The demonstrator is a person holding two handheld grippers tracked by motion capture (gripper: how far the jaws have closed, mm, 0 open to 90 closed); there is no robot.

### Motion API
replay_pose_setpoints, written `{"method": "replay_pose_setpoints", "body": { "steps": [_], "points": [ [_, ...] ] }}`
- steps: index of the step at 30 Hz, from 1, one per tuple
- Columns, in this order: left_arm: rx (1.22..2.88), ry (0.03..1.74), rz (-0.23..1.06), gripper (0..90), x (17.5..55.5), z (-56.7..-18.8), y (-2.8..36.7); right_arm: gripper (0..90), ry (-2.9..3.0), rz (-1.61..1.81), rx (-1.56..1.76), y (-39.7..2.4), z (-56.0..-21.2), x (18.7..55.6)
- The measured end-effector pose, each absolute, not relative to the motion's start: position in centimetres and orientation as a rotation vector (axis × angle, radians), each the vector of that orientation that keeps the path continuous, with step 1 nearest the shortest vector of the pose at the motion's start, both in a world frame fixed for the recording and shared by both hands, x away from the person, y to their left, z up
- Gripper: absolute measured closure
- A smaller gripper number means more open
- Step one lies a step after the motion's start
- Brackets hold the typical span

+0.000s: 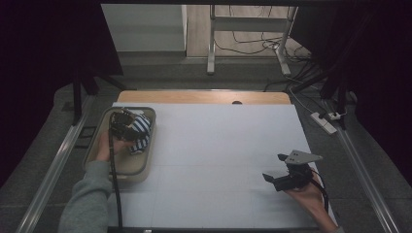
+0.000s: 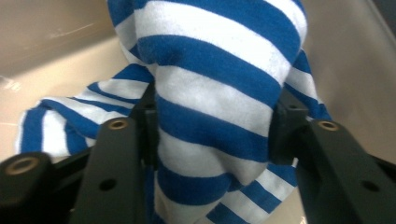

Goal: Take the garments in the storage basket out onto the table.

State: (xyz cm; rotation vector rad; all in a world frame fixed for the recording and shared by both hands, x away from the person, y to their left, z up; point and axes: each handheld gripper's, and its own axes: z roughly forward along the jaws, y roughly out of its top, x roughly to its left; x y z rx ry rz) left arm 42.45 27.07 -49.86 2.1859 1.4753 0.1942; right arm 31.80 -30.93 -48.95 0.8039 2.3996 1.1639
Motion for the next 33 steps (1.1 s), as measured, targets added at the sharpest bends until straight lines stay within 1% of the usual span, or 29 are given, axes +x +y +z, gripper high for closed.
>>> {"method": "replay_pose_setpoints", "body": {
  "steps": [7, 11, 26, 33],
  "points": [
    [2.187, 1.493, 0.247, 59.2, 42.0, -49.3, 26.5, 4.5, 2.395, 1.166, 0.818, -31.2, -49.0, 31.9],
    [2.173, 1.477, 0.279, 59.5, 41.7, -48.9, 26.6, 4.5, 2.385, 1.168, 0.832, -31.3, -49.0, 31.9],
    [1.96, 1.413, 0.343, 59.5, 39.2, -47.0, 28.7, 4.6, 2.397, 1.144, 0.813, -31.3, -49.2, 31.7],
    [1.916, 1.401, 0.369, 59.5, 38.6, -46.6, 29.2, 4.6, 2.393, 1.145, 0.811, -31.4, -49.1, 31.7]
  ]
}}
